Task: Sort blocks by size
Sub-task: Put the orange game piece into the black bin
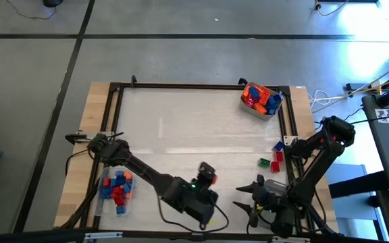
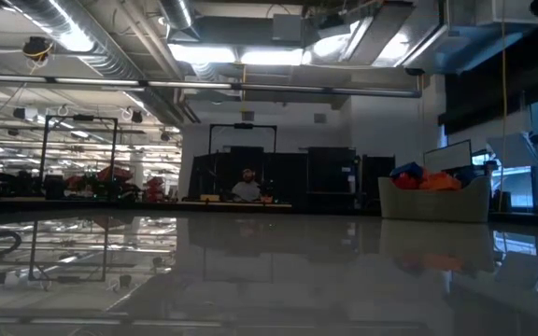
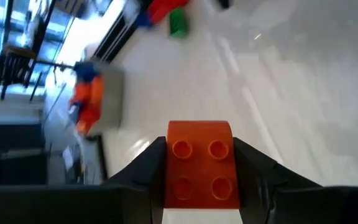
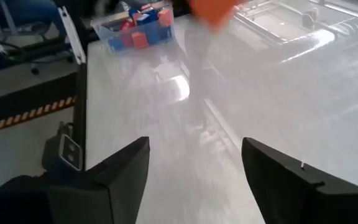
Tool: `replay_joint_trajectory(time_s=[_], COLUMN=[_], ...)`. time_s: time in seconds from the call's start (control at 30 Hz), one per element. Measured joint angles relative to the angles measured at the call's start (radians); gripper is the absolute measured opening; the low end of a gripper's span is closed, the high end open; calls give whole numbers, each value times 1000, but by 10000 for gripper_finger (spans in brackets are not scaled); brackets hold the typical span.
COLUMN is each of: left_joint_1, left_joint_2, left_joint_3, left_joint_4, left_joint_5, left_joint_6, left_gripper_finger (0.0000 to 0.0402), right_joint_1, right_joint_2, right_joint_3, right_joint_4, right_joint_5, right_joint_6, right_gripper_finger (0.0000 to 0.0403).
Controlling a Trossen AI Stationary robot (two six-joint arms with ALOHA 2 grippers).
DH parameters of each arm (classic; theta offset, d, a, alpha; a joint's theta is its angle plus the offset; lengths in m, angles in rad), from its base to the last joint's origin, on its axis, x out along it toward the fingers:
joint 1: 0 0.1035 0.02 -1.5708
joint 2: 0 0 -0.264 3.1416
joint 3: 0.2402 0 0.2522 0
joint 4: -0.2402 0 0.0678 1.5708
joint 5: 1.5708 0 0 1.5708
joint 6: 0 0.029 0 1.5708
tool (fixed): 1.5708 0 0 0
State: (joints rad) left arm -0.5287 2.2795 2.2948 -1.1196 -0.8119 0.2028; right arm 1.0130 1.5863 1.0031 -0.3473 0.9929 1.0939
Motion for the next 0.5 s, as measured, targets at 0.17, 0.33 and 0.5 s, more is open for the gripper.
replay_joint_trajectory(time_s=[0.17,0.33,0.5], left_joint_1=[-45,-97,-151], left_joint_2=[-74,-135,-258], left_joint_3=[0,-28,-258], left_joint_4=[-167,-336,-356], left_joint_5=[-65,-188,-301], left_joint_6=[-142,-314,-501], left_gripper_finger=[126,126,137], right_joint_1=[-21,-74,-124], right_joint_2=[1,1,1], right_joint_3=[0,0,0], right_joint_4=[0,42,72], right_joint_5=[-1,-63,-118], right_joint_6=[-9,-93,-182], right_gripper_finger=[252,252,252])
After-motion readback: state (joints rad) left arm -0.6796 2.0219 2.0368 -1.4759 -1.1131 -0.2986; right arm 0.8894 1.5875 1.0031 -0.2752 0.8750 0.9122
